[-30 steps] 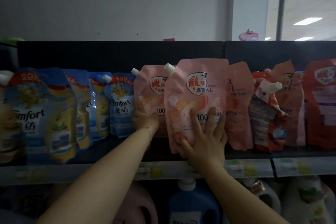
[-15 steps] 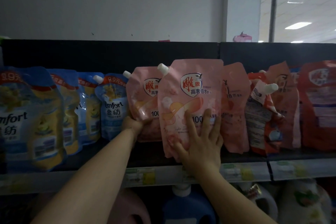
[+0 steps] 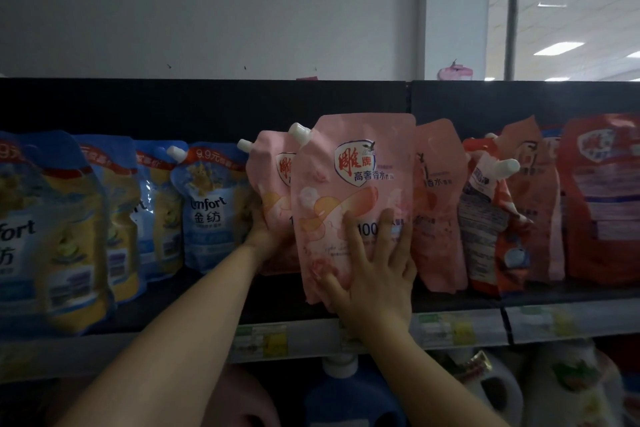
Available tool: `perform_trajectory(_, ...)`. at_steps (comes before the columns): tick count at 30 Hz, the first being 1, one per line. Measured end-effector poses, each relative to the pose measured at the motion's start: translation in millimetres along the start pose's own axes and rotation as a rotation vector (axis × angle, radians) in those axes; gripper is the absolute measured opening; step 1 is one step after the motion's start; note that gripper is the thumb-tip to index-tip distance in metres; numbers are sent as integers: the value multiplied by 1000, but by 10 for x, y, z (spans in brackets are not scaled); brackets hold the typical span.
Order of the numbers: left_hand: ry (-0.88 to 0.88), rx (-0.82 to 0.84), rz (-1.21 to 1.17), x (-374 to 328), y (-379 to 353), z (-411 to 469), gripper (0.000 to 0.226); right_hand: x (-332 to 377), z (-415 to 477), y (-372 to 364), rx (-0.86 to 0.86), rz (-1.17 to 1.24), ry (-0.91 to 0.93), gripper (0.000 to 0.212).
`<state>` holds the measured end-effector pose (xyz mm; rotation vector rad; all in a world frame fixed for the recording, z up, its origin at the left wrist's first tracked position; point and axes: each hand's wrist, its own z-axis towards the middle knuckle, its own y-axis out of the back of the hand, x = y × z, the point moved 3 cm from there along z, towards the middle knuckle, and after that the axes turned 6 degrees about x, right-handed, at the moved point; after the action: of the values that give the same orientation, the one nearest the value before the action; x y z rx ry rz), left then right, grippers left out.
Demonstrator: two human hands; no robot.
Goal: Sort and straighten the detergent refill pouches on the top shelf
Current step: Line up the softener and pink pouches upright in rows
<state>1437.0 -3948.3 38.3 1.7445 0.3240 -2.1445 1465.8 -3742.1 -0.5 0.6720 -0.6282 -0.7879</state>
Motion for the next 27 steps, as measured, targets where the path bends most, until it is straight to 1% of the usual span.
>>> perform_trajectory(1,-15,-16,64,-1,13,13,67,4,0,7,9,-3,0,83)
perform_trajectory(2,-22,-44,118,27,41,46,66,5,0,6,11,-2,-1,84)
perform_trajectory(4,-68,-94,272,61,73,94,78,13,2,6,-10,5,2,85)
perform_trajectory(5,-71,-69,282,42,70,69,86,16,0,10,-13,7,2,85)
perform_trajectory(8,-48,-60,196,46,129,110,125,-8,-4,6,-9,12,5,85)
perform_trajectory(9,-11,-76,166,36,149,98,133,-17,0,6,5,15,7,85)
perform_trajectory(10,5,-105,140,54,187,119,133,-22,5,12,14,16,10,85)
perform_trajectory(12,-2,-162,99,76,227,102,122,-27,6,36,24,31,13,85)
perform_trajectory(13,-21,-176,98,87,244,104,124,-28,9,35,31,40,11,85)
perform_trajectory(15,-27,-212,118,94,246,74,143,-29,12,41,34,53,12,85)
perform_trajectory(16,2,-229,123,118,256,92,151,-33,8,37,29,61,14,84)
perform_trajectory(17,30,-257,139,100,238,54,152,-36,4,37,21,69,17,84)
perform_trajectory(19,94,-358,195,49,220,-35,142,-44,-5,30,-12,91,23,84)
perform_trajectory(20,101,-423,222,18,207,-92,132,-52,-7,25,-31,104,22,84)
perform_trajectory(21,89,-483,241,-18,200,-185,116,-55,-11,17,-41,116,20,85)
perform_trajectory(22,63,-524,245,-41,186,-261,91,-59,-12,7,-43,131,15,87)
perform_trajectory(23,16,-523,230,-63,166,-333,61,-66,-13,-2,-49,153,9,90)
perform_trajectory(24,-26,-472,201,-61,150,-412,34,-64,-23,2,-66,181,4,93)
perform_trajectory(25,-58,-398,170,-57,120,-494,19,-65,-31,15,-89,212,-3,96)
perform_trajectory(27,-71,-223,104,-11,66,-599,32,-66,-54,36,-119,283,-24,102)
